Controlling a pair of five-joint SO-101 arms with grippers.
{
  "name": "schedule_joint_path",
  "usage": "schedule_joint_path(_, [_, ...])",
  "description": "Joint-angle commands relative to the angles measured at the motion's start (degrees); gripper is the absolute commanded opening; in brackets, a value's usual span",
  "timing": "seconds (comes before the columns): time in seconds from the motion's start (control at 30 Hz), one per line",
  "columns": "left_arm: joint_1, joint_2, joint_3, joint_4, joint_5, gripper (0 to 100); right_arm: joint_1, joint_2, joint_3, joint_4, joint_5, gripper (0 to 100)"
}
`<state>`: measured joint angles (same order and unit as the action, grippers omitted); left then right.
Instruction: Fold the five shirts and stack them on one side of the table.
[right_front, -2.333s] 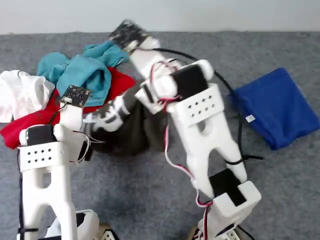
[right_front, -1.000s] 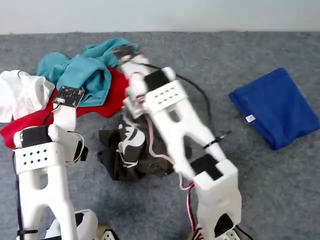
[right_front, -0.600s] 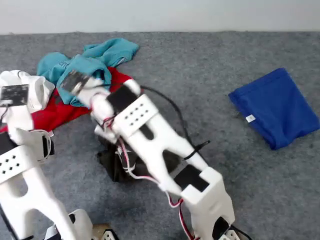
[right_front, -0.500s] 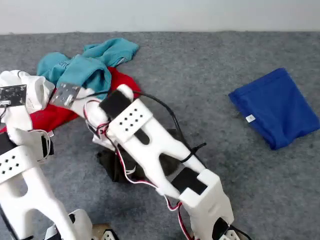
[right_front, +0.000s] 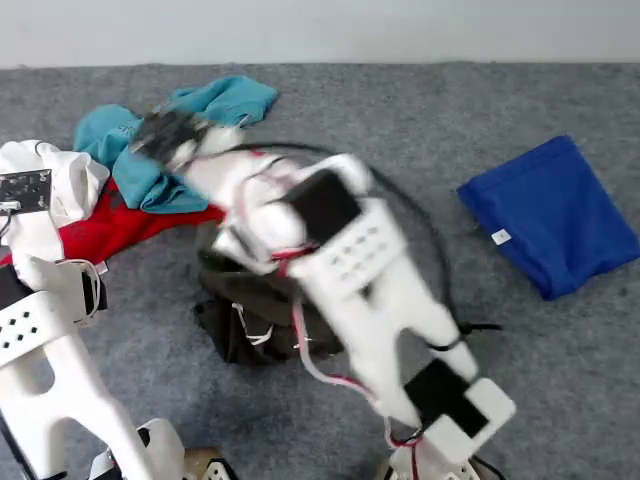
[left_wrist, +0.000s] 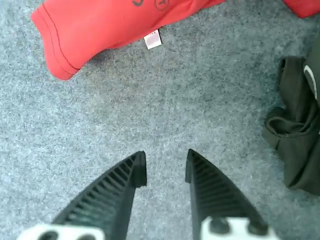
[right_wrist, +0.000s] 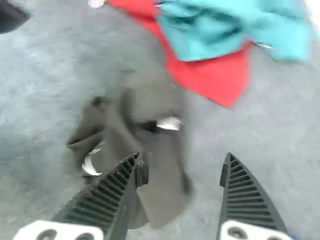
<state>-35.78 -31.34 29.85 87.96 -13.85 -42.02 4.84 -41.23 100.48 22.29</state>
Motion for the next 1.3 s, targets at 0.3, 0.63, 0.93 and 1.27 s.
schedule_joint_path(0.3, [8.26,-0.88,1.27,0.00,0.70,14,14.55,10.42,23.91,-5.23,0.44,23.8])
schedule_joint_path(0.63, [8.18,-0.88,1.19,0.09,0.70,14,9.71,18.77,35.08,-11.91,0.44,23.7])
schedule_joint_path(0.93, [8.09,-0.97,1.10,-0.09,0.70,14,-9.27,9.71,36.75,-6.90,0.35,23.7])
schedule_joint_path(1.27, [-3.87,-0.97,-2.33,-1.32,0.70,14,-13.58,-18.95,36.92,-5.32,4.40,23.7])
